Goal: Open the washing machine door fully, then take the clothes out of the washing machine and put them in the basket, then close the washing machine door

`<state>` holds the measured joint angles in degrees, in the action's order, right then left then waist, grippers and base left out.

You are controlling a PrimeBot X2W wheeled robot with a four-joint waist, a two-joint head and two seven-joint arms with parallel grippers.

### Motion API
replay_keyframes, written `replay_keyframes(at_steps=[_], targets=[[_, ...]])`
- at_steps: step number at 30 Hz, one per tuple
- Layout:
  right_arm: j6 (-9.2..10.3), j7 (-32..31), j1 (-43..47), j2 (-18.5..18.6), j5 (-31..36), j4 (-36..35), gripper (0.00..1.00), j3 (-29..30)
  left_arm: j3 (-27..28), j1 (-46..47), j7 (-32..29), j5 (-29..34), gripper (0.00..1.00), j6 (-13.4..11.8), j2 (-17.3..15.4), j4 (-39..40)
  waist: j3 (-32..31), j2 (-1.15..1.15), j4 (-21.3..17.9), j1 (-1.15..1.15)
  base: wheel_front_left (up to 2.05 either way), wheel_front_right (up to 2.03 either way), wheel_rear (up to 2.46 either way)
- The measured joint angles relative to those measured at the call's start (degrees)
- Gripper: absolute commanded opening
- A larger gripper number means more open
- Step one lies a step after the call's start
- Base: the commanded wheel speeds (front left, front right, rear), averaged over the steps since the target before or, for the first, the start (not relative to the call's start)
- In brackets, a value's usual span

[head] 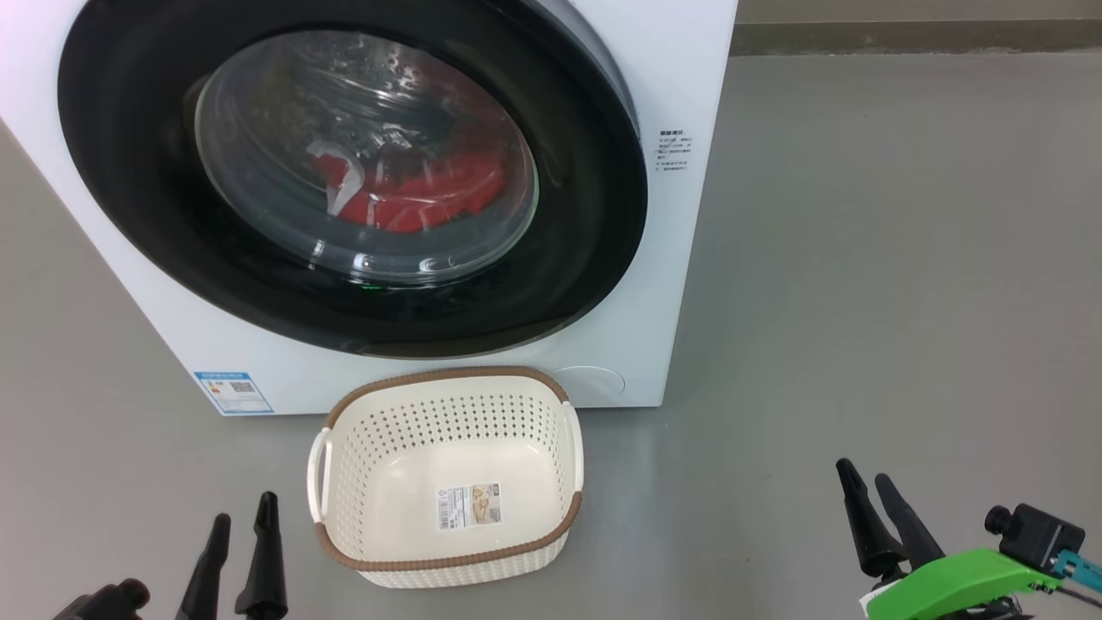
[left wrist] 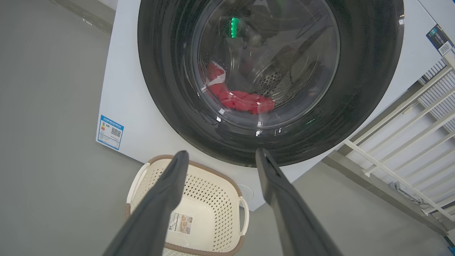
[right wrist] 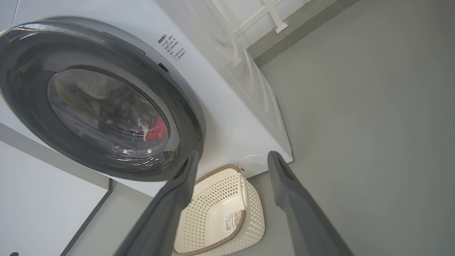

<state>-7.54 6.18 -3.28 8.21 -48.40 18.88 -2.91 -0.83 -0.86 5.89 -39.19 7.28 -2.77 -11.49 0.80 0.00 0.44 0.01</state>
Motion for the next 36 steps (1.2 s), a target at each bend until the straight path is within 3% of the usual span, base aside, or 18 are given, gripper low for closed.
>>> replay_keyframes(at_steps=[36], targets=[[0.0,5.6,-0.94,2.98,19.48,-0.99,1.0,-2.03,-1.67,-1.33,5.88,24.1,1.0,0.03,-0.88,2.01,0.3,0.0,-0.35,0.0,0.0,0.0,0.0]])
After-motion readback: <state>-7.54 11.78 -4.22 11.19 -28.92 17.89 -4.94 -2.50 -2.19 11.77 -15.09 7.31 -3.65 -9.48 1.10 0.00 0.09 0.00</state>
